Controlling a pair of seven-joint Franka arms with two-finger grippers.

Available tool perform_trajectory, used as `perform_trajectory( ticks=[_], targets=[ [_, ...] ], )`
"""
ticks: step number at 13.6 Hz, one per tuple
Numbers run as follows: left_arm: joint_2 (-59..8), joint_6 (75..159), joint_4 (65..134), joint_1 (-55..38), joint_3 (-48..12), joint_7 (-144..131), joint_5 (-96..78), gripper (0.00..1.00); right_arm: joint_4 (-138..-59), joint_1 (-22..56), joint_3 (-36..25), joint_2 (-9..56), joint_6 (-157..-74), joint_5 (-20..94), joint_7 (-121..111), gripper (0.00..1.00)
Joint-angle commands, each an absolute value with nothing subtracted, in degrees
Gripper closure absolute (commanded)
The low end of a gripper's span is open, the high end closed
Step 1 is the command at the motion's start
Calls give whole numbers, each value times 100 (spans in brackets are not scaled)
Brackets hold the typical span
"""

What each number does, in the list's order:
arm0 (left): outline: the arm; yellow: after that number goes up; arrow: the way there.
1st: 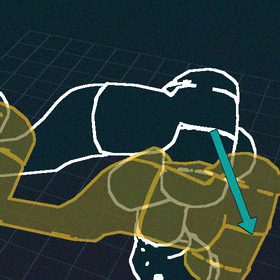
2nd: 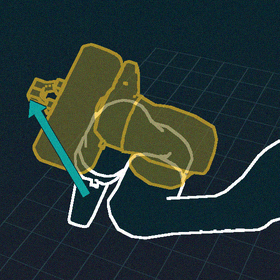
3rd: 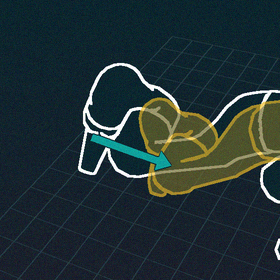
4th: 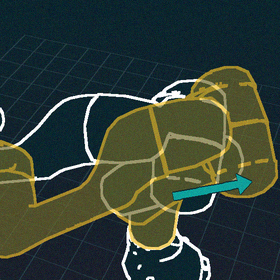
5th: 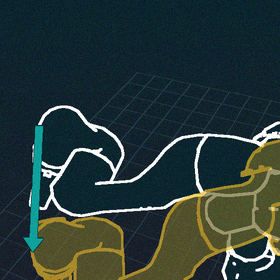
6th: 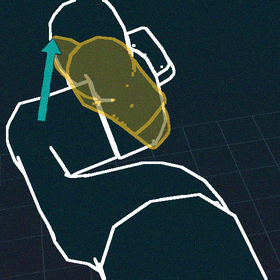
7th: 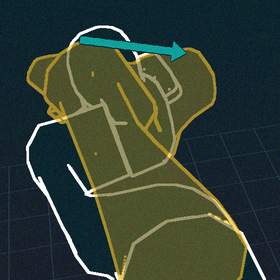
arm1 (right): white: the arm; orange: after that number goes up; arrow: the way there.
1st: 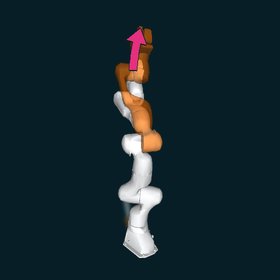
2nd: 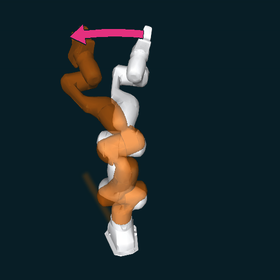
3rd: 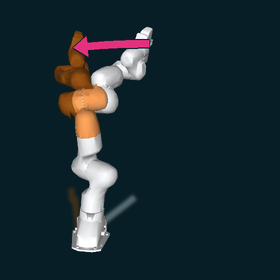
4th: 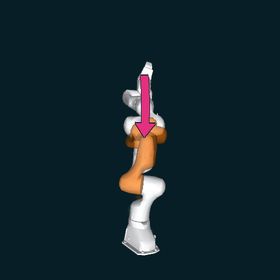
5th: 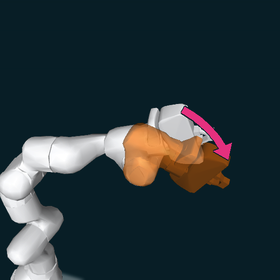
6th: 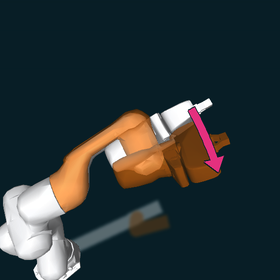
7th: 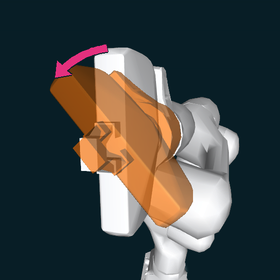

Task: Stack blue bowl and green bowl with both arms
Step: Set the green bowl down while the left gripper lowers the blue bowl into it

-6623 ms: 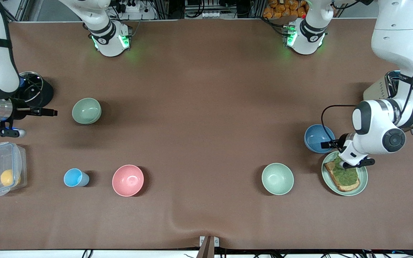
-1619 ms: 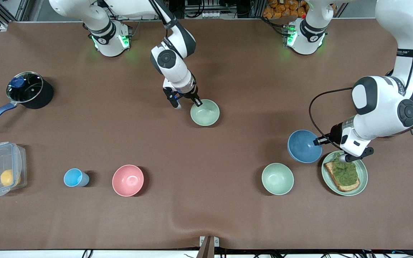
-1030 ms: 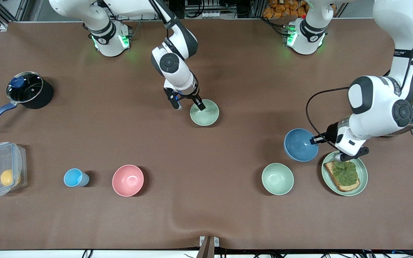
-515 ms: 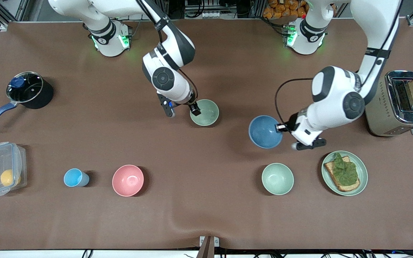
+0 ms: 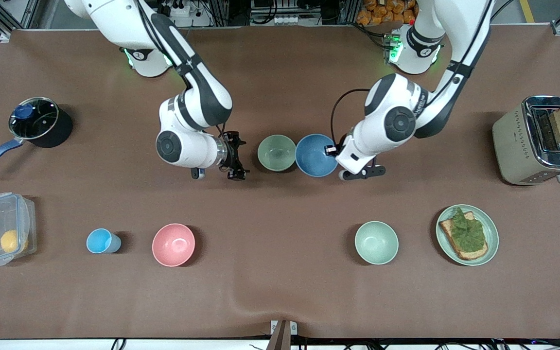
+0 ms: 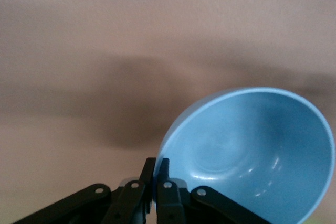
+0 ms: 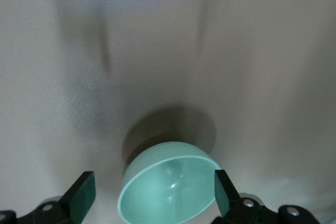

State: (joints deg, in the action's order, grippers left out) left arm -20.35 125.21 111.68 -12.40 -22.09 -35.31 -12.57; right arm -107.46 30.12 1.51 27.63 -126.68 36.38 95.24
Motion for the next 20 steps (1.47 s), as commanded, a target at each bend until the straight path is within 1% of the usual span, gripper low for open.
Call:
perform_trajectory(
  ticks=[1,3,5,7,9,13,15,18,19,20],
  targets=[
    [-2231,12603,11101,-1616,-2171,-3936,-1108,100,-10696,3023,220,3128,-13189,4190,9589,0],
    [-2459,12612,10917,-1862,-2171,-4278,-898,100,-10696,2971,220,3330,-13324,4403,9589,0],
    [-2767,12612,10575,-2056,-2180,-4709,-643,100,-10714,2840,220,3357,-13324,4465,9589,0],
    [-2935,12612,10389,-2205,-2171,-4930,-528,100,-10749,2839,220,3375,-13377,4465,9571,0],
    [-2988,12717,10354,-2328,-2171,-5018,-519,100,-10775,2970,237,3410,-13788,4474,9580,0],
    [-3269,13069,10275,-2662,-2136,-5343,-405,100,-10793,3216,229,3463,-13913,4535,9510,0],
    [-3488,13131,10178,-2733,-2127,-5589,-204,100,-10977,3462,229,3463,-14386,4544,9510,0],
    [-3577,13148,10160,-2751,-2136,-5722,9,100,-11091,3568,229,3454,-14510,4535,9475,0],
    [-3595,13148,10125,-2751,-2136,-5722,17,99,-11100,3612,220,3445,-14519,4526,9475,0],
    [-3595,13148,10099,-2751,-2127,-5722,9,94,-11127,3612,220,3428,-14520,4526,9475,0]
  ],
)
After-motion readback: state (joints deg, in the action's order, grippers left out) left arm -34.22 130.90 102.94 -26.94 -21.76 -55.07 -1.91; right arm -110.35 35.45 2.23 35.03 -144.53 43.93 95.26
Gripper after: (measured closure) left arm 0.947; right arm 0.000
